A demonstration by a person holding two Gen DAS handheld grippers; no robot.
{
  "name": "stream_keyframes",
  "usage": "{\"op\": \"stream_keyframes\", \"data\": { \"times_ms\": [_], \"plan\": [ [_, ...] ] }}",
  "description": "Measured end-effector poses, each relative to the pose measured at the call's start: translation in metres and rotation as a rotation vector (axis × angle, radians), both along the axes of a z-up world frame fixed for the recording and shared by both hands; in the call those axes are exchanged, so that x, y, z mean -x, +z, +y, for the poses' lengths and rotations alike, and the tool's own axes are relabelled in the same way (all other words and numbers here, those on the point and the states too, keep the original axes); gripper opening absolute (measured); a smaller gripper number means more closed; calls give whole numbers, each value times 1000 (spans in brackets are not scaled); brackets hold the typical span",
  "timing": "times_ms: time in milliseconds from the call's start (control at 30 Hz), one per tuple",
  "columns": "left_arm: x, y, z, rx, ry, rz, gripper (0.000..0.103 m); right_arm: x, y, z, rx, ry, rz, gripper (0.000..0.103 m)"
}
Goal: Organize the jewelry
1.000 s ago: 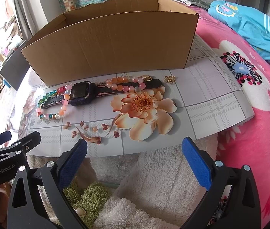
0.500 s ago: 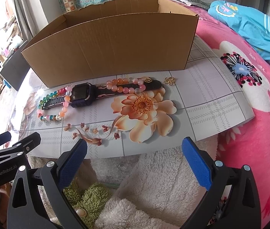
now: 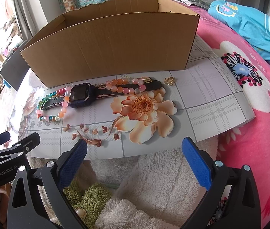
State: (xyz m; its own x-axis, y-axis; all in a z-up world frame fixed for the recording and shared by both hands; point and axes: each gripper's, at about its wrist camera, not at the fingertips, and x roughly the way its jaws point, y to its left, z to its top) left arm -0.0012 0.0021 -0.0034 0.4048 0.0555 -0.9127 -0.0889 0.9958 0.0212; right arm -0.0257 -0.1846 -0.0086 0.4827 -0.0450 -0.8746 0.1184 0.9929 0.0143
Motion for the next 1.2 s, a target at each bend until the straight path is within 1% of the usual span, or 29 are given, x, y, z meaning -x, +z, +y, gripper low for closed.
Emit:
{"op": "stream_keyframes", "data": {
  "times_ms": [500, 767, 867, 967, 1067, 1133, 1200],
  "plan": [
    [-3, -2, 2, -34, 10, 3, 95, -6, -4, -2, -16, 2, 5, 97],
    [-16, -7, 1, -56, 9, 19, 95, -15, -8, -7, -26, -10, 14, 97],
    [-21, -8, 2, -61, 2, 24, 95, -20, -6, -10, -52, -16, 1, 97],
    [-25, -10, 6, -62, -12, 28, 95, -25, 2, -13, -84, -19, -41, 97],
    [-30, -12, 16, -44, -19, 26, 95, -30, 8, -12, -101, -13, -76, 97],
    [-33, -11, 23, -25, -28, 0, 95, -34, 10, -10, -120, -6, -90, 97],
    [-34, -8, 31, 14, -44, -46, 95, -40, 12, -6, -146, 14, -105, 97]
  ]
}}
